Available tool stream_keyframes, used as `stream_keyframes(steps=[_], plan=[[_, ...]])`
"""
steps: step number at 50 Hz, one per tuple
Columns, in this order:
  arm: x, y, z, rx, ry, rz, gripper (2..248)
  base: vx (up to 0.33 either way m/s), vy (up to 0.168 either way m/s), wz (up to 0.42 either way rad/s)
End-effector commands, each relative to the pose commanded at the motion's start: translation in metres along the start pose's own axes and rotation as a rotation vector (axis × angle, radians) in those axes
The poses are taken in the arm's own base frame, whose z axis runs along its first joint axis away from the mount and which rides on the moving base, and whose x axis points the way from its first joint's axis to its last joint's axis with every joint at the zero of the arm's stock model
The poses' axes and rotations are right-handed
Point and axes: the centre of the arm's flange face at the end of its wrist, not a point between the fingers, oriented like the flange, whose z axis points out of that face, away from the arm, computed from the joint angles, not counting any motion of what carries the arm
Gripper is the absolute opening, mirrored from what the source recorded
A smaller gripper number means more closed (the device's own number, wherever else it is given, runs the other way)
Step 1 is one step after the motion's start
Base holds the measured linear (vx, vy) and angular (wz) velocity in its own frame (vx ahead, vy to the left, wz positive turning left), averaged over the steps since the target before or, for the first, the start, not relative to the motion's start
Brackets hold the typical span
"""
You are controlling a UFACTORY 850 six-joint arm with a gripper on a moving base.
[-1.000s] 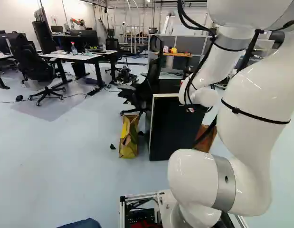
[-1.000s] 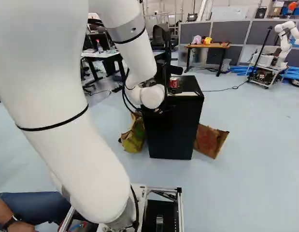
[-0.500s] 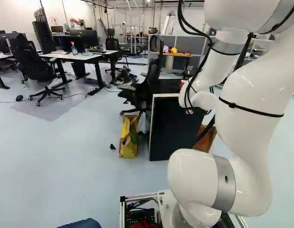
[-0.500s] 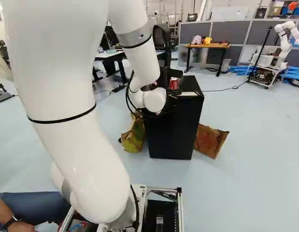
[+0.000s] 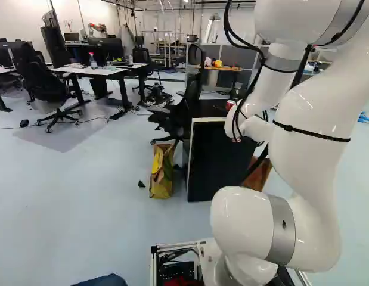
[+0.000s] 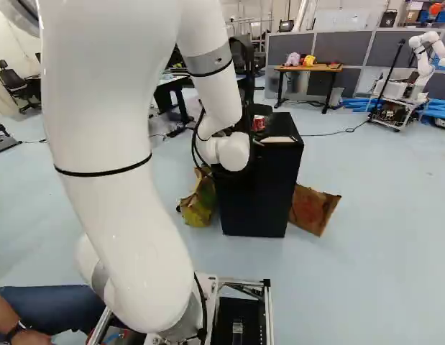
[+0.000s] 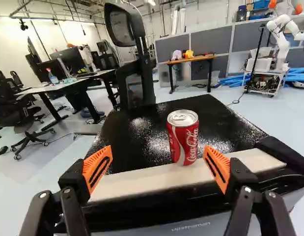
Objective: Grab a drink from the fridge
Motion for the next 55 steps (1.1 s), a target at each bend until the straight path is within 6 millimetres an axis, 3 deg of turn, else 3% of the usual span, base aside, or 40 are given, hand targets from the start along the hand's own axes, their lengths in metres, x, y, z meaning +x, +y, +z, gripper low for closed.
stream_keyframes(steps=[25,55], plan=[[0.002,0.010,0.005,-0.015,0.009,0.001,247,0.000,0.000,0.000],[0.006,0.026,0.025,-0.030,0.022,0.000,247,0.000,0.000,0.000]])
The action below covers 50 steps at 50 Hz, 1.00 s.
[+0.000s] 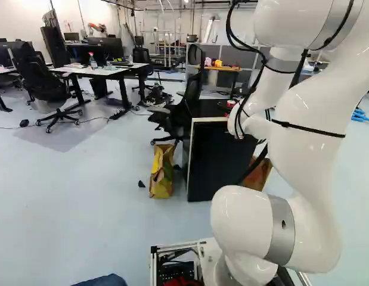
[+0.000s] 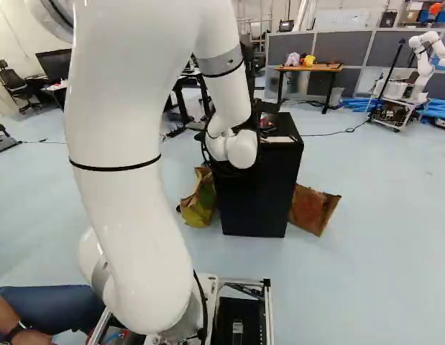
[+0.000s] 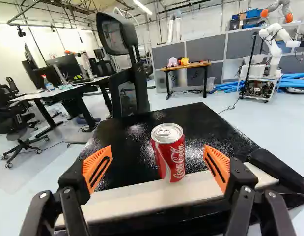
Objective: Grab a drink from the fridge
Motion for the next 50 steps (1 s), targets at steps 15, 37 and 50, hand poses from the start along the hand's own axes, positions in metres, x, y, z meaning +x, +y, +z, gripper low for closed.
stream_keyframes(steps=[15,37,50], plan=[[-0.003,0.011,0.017,-0.007,0.001,0.001,247,0.000,0.000,0.000],[-0.019,0.023,0.041,-0.011,-0.016,0.008,247,0.000,0.000,0.000],[-0.019,0.023,0.041,-0.011,-0.016,-0.033,247,0.000,0.000,0.000]])
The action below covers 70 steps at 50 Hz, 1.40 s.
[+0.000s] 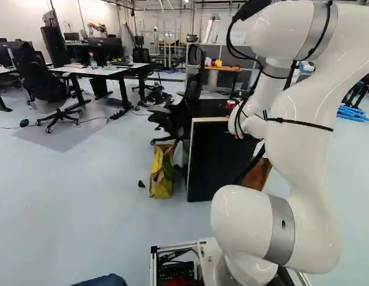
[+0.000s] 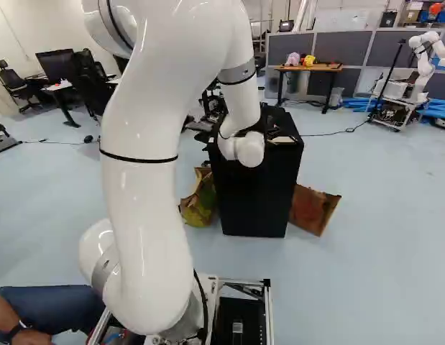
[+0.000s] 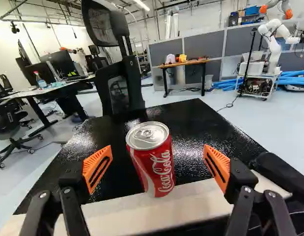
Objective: Grab a drink from the fridge
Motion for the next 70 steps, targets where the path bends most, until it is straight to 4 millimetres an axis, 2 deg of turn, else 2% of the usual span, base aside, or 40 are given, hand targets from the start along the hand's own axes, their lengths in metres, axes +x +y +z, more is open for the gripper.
stream_keyframes(steps=[10,29,30,35,36,40,41,45,46,56,70], plan=[[0.000,0.000,0.000,0.000,0.000,-0.100,247,0.000,0.000,0.000],[0.000,0.000,0.000,0.000,0.000,-0.102,242,0.000,0.000,0.000],[0.000,0.000,0.000,0.000,0.000,-0.102,207,0.000,0.000,0.000],[0.000,0.000,0.000,0.000,0.000,-0.102,207,0.000,0.000,0.000],[0.000,0.000,0.000,0.000,0.000,-0.102,169,0.000,0.000,0.000],[0.000,0.000,0.000,0.000,0.000,-0.102,169,0.000,0.000,0.000],[0.000,0.000,0.000,0.000,0.000,-0.102,130,0.000,0.000,0.000],[0.000,0.000,0.000,0.000,0.000,-0.102,130,0.000,0.000,0.000],[0.000,0.000,0.000,0.000,0.000,-0.102,99,0.000,0.000,0.000],[0.001,0.000,0.000,0.000,0.002,-0.103,99,0.000,0.000,0.000],[0.014,-0.002,-0.003,0.000,0.025,-0.111,99,0.000,0.000,0.000]])
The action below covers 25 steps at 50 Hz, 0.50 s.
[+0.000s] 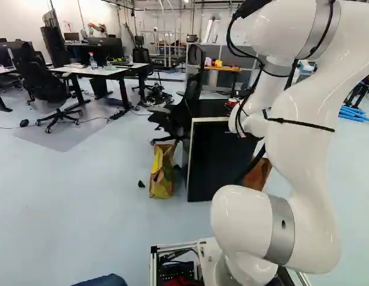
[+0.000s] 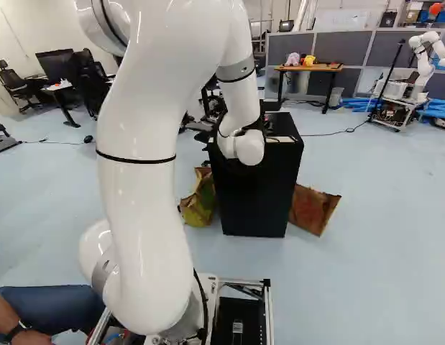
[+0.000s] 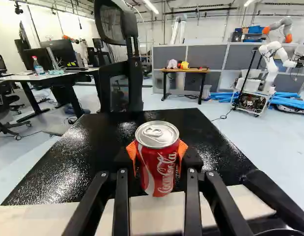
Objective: Grab a drink from the fridge
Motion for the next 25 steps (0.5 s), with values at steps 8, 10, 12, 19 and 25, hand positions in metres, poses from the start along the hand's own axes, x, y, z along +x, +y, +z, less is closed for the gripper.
stream_keyframes(steps=[8,10,12,19,25], plan=[[0.009,0.000,-0.001,-0.001,0.015,-0.006,99,0.000,0.000,0.000],[0.011,0.000,-0.002,-0.001,0.019,-0.007,99,0.000,0.000,0.000],[0.013,0.000,-0.002,-0.001,0.023,-0.009,99,0.000,0.000,0.000],[0.020,0.000,-0.003,-0.001,0.035,-0.013,99,0.000,0.000,0.000],[0.020,0.000,-0.003,-0.001,0.035,-0.013,99,0.000,0.000,0.000]])
